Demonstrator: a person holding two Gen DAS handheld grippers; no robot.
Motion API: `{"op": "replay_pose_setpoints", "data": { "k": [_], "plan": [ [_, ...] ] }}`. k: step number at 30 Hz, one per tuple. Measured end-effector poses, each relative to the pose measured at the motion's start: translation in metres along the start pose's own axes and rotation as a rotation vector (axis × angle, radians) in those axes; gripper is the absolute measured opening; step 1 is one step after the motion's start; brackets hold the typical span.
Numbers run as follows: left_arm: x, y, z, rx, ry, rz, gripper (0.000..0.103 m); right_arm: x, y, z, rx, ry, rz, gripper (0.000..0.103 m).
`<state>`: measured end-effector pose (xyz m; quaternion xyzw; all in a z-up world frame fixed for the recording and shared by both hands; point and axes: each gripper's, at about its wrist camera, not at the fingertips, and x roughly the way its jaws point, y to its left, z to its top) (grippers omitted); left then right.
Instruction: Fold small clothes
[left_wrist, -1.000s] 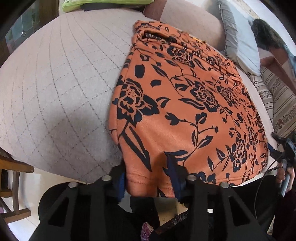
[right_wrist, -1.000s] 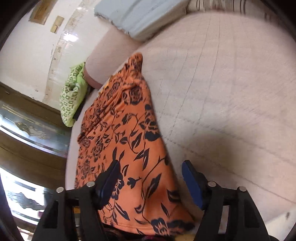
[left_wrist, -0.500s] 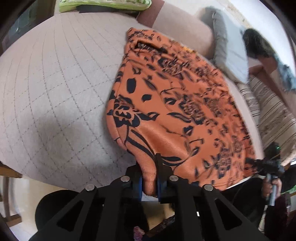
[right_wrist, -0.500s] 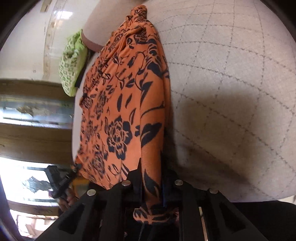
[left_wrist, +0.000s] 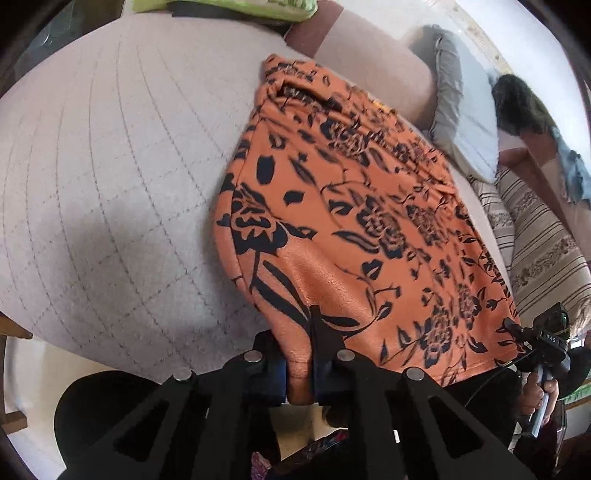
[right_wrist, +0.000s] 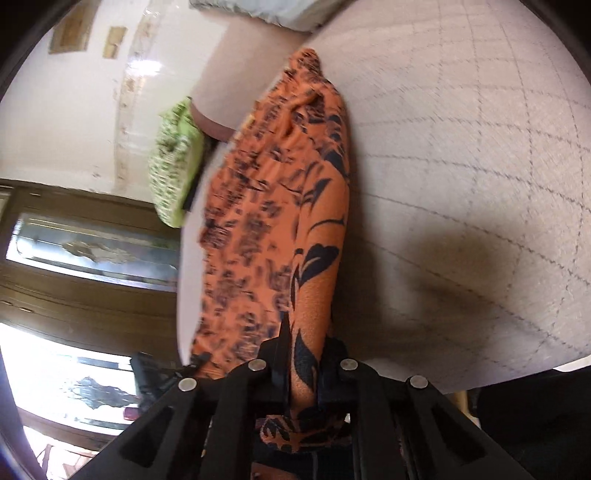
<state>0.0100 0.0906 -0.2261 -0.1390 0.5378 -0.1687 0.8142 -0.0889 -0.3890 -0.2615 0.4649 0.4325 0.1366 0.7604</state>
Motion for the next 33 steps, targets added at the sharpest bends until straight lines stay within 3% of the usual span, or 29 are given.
{"op": "replay_pose_setpoints", "data": {
  "k": [10, 18, 26, 32, 33],
  "plan": [
    [-0.047, -0.021, 0.040, 0.040, -0.094, -0.080, 0.010, -0.032, 0.039, 0.022, -0.006, -0.120, 0.217, 0.009],
    [-0.058, -0.037, 0.129, 0.060, -0.207, -0.073, 0.010, -0.023, 0.082, 0.090, -0.060, -0.208, 0.277, 0.009],
    [0.011, -0.038, 0.242, 0.020, -0.216, -0.006, 0.010, 0.024, 0.095, 0.206, -0.031, -0.284, 0.237, 0.009],
    [0.089, -0.025, 0.304, -0.014, -0.168, 0.057, 0.010, 0.095, 0.073, 0.289, 0.024, -0.274, 0.160, 0.009],
    [0.102, -0.020, 0.310, -0.025, -0.151, 0.067, 0.011, 0.113, 0.063, 0.305, 0.059, -0.258, 0.140, 0.013]
  ]
}}
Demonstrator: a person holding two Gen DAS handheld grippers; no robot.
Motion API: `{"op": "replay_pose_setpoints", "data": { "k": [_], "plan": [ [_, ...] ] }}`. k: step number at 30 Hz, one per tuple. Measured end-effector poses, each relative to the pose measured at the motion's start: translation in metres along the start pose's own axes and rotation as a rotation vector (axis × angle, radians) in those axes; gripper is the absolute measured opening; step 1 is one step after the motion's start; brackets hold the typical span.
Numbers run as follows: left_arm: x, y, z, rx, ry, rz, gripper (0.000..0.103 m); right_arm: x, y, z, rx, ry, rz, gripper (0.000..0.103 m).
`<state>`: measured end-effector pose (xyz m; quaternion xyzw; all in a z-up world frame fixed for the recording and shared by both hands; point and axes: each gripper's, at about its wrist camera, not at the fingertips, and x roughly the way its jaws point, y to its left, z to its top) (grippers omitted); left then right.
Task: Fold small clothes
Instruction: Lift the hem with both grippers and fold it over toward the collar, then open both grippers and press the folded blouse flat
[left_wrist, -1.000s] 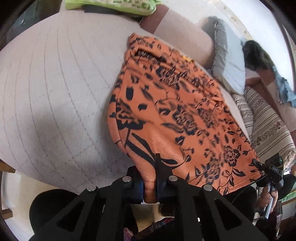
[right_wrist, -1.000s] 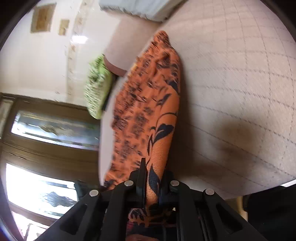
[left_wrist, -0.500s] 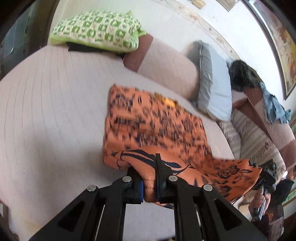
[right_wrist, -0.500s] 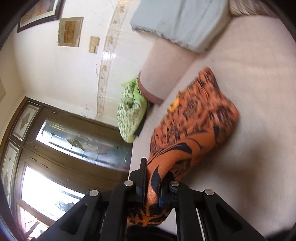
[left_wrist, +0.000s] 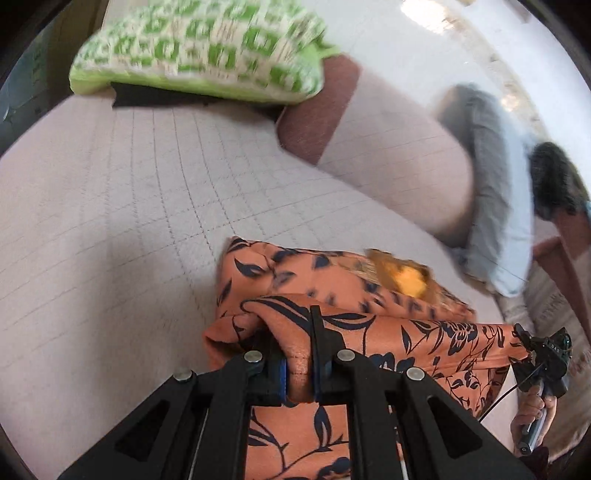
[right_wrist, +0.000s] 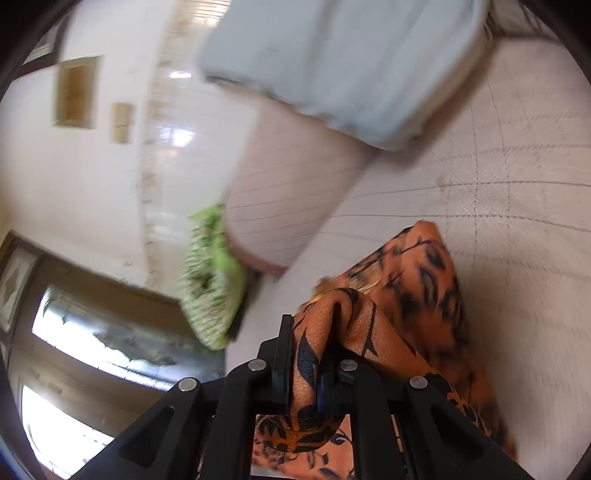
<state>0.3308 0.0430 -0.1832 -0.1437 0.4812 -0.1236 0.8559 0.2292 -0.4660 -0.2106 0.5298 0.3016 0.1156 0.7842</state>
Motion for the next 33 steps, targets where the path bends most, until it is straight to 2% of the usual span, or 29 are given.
{"op": "replay_pose_setpoints", "data": {
  "k": [2, 3, 5, 7, 8, 10, 11, 12, 15, 17, 19, 21, 23, 24, 26, 28, 29, 33],
  "plan": [
    [0.032, 0.010, 0.007, -0.036, 0.048, 0.033, 0.012, 0.023, -0.019, 0.011, 0.066, 0.025, -0.009, 0.014],
    [0.042, 0.015, 0.008, -0.055, 0.063, 0.040, 0.015, 0.038, -0.033, 0.017, 0.115, 0.054, -0.021, 0.018],
    [0.055, 0.022, 0.009, -0.093, 0.074, 0.010, 0.016, 0.049, -0.051, 0.022, 0.156, 0.068, -0.041, 0.025],
    [0.051, 0.024, 0.011, -0.104, 0.052, -0.032, 0.026, 0.053, -0.068, 0.027, 0.210, 0.077, 0.012, 0.026],
    [0.047, 0.025, 0.011, -0.111, 0.038, -0.054, 0.034, 0.051, -0.071, 0.030, 0.230, 0.082, 0.039, 0.027],
    [0.026, 0.026, 0.010, -0.130, -0.050, -0.067, 0.053, 0.041, -0.065, 0.037, 0.199, 0.066, 0.056, 0.048],
    [0.010, 0.025, 0.010, -0.133, -0.113, -0.027, 0.073, 0.033, -0.059, 0.039, 0.170, 0.040, 0.063, 0.077],
    [-0.002, 0.023, 0.009, -0.135, -0.152, 0.011, 0.081, 0.022, -0.053, 0.040, 0.152, -0.015, 0.079, 0.082],
    [-0.041, 0.015, -0.003, -0.135, -0.235, 0.000, 0.081, 0.003, -0.044, 0.036, 0.166, -0.067, 0.120, 0.082],
    [-0.057, -0.001, -0.022, -0.107, -0.248, 0.038, 0.081, 0.002, -0.028, 0.026, 0.110, -0.030, 0.081, 0.081],
    [-0.057, -0.019, -0.041, -0.051, -0.209, 0.103, 0.081, 0.006, -0.002, 0.009, -0.010, 0.021, -0.003, 0.075],
    [-0.046, -0.039, -0.063, 0.024, -0.149, 0.150, 0.081, 0.018, 0.020, -0.014, -0.110, 0.093, -0.069, 0.058],
    [-0.031, -0.054, -0.079, 0.105, -0.098, 0.196, 0.081, 0.038, 0.035, -0.039, -0.188, 0.181, -0.135, 0.046],
    [-0.020, -0.059, -0.085, 0.135, -0.074, 0.220, 0.081, 0.052, 0.040, -0.054, -0.243, 0.224, -0.202, 0.044],
    [-0.004, -0.060, -0.092, 0.160, -0.046, 0.234, 0.081, 0.071, 0.038, -0.072, -0.283, 0.290, -0.281, 0.042],
    [0.011, -0.055, -0.090, 0.171, -0.013, 0.248, 0.081, 0.093, 0.033, -0.083, -0.326, 0.329, -0.380, 0.041],
    [0.016, -0.055, -0.086, 0.172, -0.008, 0.243, 0.081, 0.097, 0.033, -0.083, -0.359, 0.322, -0.409, 0.037],
    [0.036, -0.054, -0.053, 0.170, 0.016, 0.178, 0.081, 0.113, 0.038, -0.062, -0.470, 0.245, -0.466, 0.037]
  ]
}}
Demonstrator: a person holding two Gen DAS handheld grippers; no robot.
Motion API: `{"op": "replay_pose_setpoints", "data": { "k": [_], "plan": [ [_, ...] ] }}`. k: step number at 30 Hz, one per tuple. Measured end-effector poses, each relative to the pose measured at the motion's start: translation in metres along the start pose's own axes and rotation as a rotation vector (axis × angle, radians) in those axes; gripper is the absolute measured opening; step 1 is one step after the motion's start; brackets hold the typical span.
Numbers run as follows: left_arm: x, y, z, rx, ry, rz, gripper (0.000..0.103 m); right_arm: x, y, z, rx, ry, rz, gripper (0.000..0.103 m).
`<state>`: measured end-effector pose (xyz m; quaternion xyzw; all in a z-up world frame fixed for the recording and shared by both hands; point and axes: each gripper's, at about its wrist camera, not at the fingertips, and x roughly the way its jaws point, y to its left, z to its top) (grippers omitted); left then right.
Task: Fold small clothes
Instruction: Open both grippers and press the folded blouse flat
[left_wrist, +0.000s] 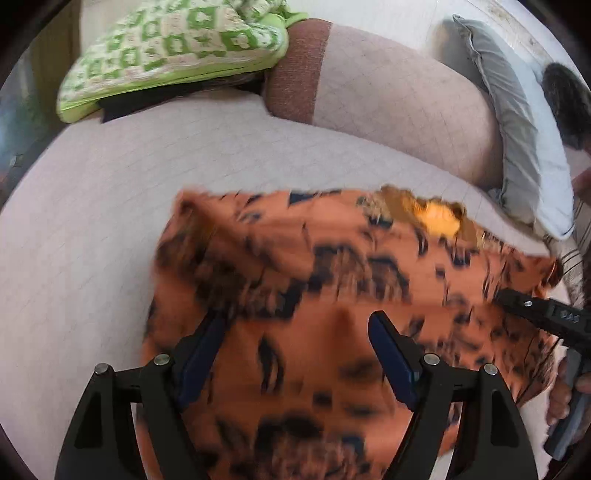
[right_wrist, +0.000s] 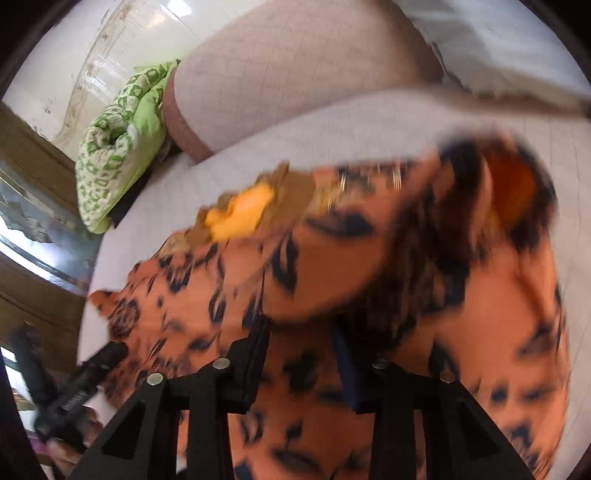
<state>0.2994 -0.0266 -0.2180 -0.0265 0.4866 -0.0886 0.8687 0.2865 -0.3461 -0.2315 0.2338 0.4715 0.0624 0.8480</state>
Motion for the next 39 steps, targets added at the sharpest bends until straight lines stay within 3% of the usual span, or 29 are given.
{"op": "replay_pose_setpoints", "data": {
  "k": [3, 7, 11, 13, 19, 21, 24, 26, 28, 29, 30, 32, 34, 36, 39],
  "plan": [
    [0.023, 0.012, 0.021, -0.068, 0.028, -0.046, 0.081, 0.006, -0.006, 0.017, -0.007, -0.071, 0.013, 0.039],
    [0.029, 0.023, 0.041, -0.138, -0.044, -0.099, 0.082, 0.005, -0.014, 0.040, 0.005, -0.219, 0.003, 0.041],
    [0.014, 0.042, 0.044, -0.282, -0.182, -0.089, 0.082, -0.037, -0.030, 0.048, 0.063, -0.450, 0.038, 0.053],
    [0.009, 0.042, 0.041, -0.313, -0.178, -0.091, 0.082, -0.059, -0.037, 0.050, 0.088, -0.516, 0.041, 0.055],
    [-0.010, 0.037, 0.016, -0.297, -0.036, -0.015, 0.082, -0.088, -0.047, 0.053, 0.121, -0.450, 0.019, 0.055],
    [-0.021, 0.034, 0.001, -0.260, -0.025, 0.006, 0.082, -0.090, -0.052, 0.046, 0.154, -0.410, 0.022, 0.055],
    [-0.036, 0.036, -0.025, -0.207, -0.020, 0.145, 0.082, -0.087, -0.061, 0.027, 0.208, -0.351, 0.017, 0.055],
    [-0.031, 0.042, -0.044, -0.225, 0.029, 0.224, 0.082, -0.072, -0.065, 0.017, 0.233, -0.277, 0.018, 0.055],
    [-0.021, 0.051, -0.060, -0.272, 0.094, 0.178, 0.083, -0.047, -0.076, 0.008, 0.255, -0.228, -0.004, 0.053],
    [-0.024, 0.053, -0.066, -0.278, 0.078, 0.167, 0.083, -0.037, -0.086, 0.001, 0.291, -0.216, -0.045, 0.049],
    [-0.028, 0.053, -0.068, -0.269, 0.071, 0.170, 0.083, -0.035, -0.095, -0.005, 0.331, -0.242, -0.041, 0.040],
    [-0.041, 0.052, -0.076, -0.258, 0.049, 0.177, 0.083, -0.057, -0.101, -0.013, 0.408, -0.346, -0.040, 0.040],
    [-0.052, 0.049, -0.086, -0.249, 0.024, 0.196, 0.083, -0.083, -0.087, -0.015, 0.353, -0.433, -0.062, 0.041],
    [-0.069, 0.043, -0.099, -0.229, -0.010, 0.212, 0.083, -0.104, -0.068, -0.023, 0.271, -0.454, -0.069, 0.041],
    [-0.089, 0.028, -0.104, -0.183, -0.079, 0.242, 0.083, -0.115, -0.046, -0.035, 0.232, -0.420, 0.000, 0.041]
  ]
}}
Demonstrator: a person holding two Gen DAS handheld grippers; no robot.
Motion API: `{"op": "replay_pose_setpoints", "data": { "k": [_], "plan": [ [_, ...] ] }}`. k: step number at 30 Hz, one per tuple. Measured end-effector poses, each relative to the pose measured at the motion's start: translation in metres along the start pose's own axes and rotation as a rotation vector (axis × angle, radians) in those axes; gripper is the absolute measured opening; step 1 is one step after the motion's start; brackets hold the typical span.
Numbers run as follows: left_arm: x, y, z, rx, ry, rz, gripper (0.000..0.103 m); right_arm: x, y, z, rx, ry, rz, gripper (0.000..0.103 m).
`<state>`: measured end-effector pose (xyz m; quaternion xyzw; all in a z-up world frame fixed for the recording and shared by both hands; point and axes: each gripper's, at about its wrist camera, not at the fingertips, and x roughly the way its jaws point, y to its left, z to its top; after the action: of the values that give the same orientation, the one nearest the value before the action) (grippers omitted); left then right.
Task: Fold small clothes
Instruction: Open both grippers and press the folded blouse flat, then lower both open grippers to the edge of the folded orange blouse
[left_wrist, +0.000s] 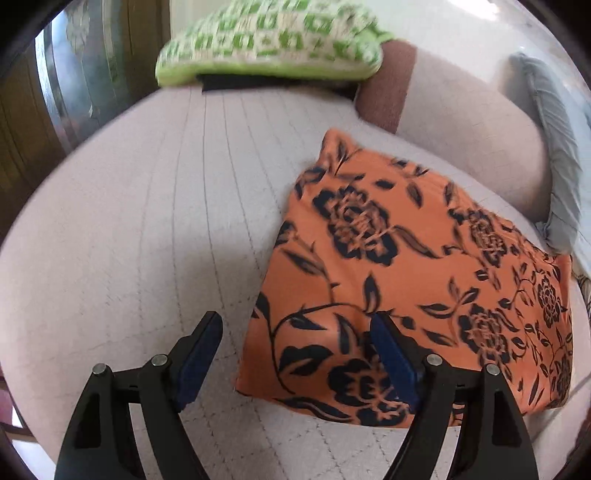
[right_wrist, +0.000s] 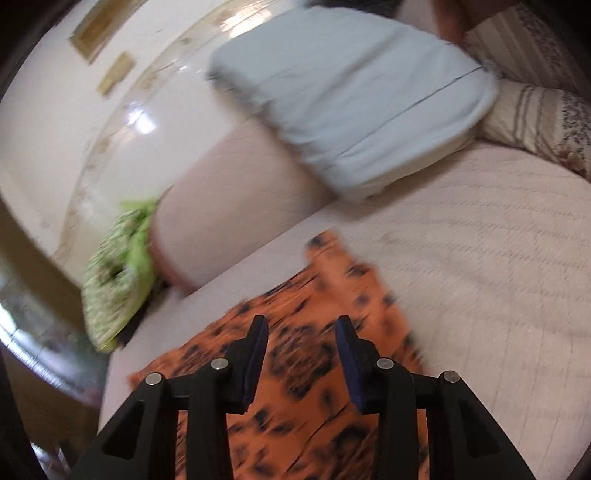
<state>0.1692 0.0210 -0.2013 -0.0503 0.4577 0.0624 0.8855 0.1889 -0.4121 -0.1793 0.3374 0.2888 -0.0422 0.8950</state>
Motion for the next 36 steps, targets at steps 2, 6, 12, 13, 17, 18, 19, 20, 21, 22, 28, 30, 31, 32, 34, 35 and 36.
{"op": "replay_pose_setpoints", "data": {
  "k": [2, 6, 12, 13, 17, 18, 19, 20, 21, 22, 28, 30, 31, 32, 34, 35, 36],
  "plan": [
    [-0.013, -0.010, -0.002, 0.035, -0.053, 0.009, 0.083, -0.005, 0.018, -0.013, -0.036, 0.045, 0.023, 0.041],
    [-0.018, -0.030, 0.008, 0.101, -0.117, 0.020, 0.083, -0.001, 0.042, -0.042, -0.103, 0.169, 0.044, 0.041],
    [0.005, -0.040, 0.037, 0.131, -0.125, 0.030, 0.083, 0.028, 0.055, -0.071, -0.178, 0.277, 0.031, 0.041],
    [0.009, -0.043, 0.039, 0.131, -0.122, 0.027, 0.083, 0.036, 0.055, -0.072, -0.182, 0.292, 0.032, 0.041],
    [0.016, -0.047, 0.044, 0.132, -0.115, 0.034, 0.083, 0.052, 0.058, -0.074, -0.196, 0.318, 0.030, 0.041],
    [0.017, -0.048, 0.044, 0.134, -0.116, 0.036, 0.083, 0.052, 0.058, -0.073, -0.196, 0.321, 0.031, 0.041],
    [0.018, -0.049, 0.045, 0.136, -0.117, 0.040, 0.083, 0.054, 0.059, -0.074, -0.196, 0.328, 0.035, 0.041],
    [0.018, -0.051, 0.045, 0.140, -0.118, 0.043, 0.083, 0.056, 0.060, -0.074, -0.199, 0.334, 0.036, 0.041],
    [0.020, -0.052, 0.044, 0.145, -0.119, 0.046, 0.083, 0.057, 0.060, -0.075, -0.207, 0.338, 0.033, 0.041],
    [0.020, -0.053, 0.044, 0.147, -0.117, 0.048, 0.083, 0.059, 0.061, -0.077, -0.214, 0.341, 0.030, 0.041],
    [0.019, -0.053, 0.043, 0.148, -0.118, 0.058, 0.083, 0.064, 0.068, -0.088, -0.232, 0.371, 0.041, 0.041],
    [0.018, -0.053, 0.042, 0.150, -0.118, 0.059, 0.083, 0.064, 0.072, -0.092, -0.249, 0.376, 0.041, 0.041],
    [0.017, -0.053, 0.041, 0.153, -0.119, 0.060, 0.083, 0.064, 0.073, -0.095, -0.256, 0.379, 0.043, 0.041],
    [0.015, -0.053, 0.041, 0.157, -0.120, 0.063, 0.083, 0.064, 0.074, -0.096, -0.261, 0.382, 0.044, 0.041],
    [0.011, -0.052, 0.039, 0.162, -0.127, 0.067, 0.083, 0.066, 0.076, -0.101, -0.279, 0.391, 0.038, 0.042],
    [0.010, -0.051, 0.038, 0.163, -0.131, 0.068, 0.084, 0.068, 0.076, -0.104, -0.284, 0.397, 0.033, 0.043],
    [0.008, -0.050, 0.037, 0.164, -0.135, 0.070, 0.084, 0.071, 0.075, -0.108, -0.291, 0.410, 0.022, 0.043]
  ]
}}
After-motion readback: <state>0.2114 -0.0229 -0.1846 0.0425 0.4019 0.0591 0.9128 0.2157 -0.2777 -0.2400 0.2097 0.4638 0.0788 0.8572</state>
